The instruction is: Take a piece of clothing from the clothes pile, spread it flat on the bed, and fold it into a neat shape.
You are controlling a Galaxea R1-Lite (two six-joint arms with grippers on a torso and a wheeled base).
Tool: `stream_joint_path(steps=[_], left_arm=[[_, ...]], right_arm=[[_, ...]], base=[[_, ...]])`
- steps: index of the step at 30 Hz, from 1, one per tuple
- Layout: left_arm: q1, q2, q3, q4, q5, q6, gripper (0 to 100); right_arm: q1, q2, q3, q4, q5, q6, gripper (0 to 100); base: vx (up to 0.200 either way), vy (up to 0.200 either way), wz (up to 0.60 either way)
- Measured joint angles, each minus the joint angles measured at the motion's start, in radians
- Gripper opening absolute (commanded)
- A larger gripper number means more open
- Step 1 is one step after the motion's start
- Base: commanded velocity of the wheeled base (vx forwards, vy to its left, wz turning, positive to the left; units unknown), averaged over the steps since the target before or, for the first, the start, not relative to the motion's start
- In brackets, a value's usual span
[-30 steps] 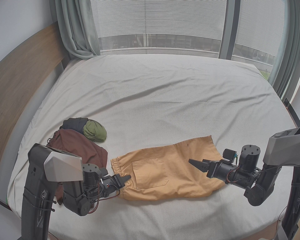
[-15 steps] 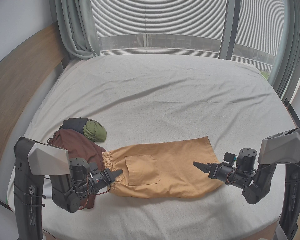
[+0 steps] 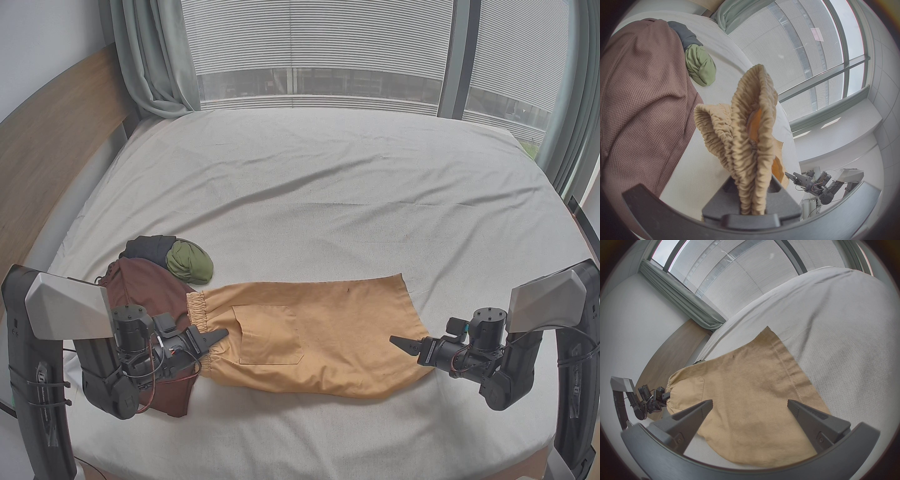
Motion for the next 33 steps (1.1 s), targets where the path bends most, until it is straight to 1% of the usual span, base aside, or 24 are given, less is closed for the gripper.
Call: stream_joint_path(steps=[14,17,24,33], left_arm=[[0.084,-0.063,0.074,0.0,-0.103,0.006,0],[0.101,-0.068,0.083,0.0,-0.109,0.007,0],[0.143,-0.073,0.091,-0.001,-0.135,0.06,0],[0.186,-0.077,0.113,0.0,-0.164,0.088,0]], right_arm=[[0.006,0.021,0.001,0.0,0.002,0.0,100],[0.007,0.021,0.002,-0.001,0.002,0.0,100],[0.013,0.021,0.004,-0.001,0.001,0.001,100],[0.027,0.021,0.007,-0.001,0.001,0.002,100]], base=[[0.0,0.0,0.0],[0.0,0.0,0.0],[0.0,0.0,0.0],[0.0,0.0,0.0]])
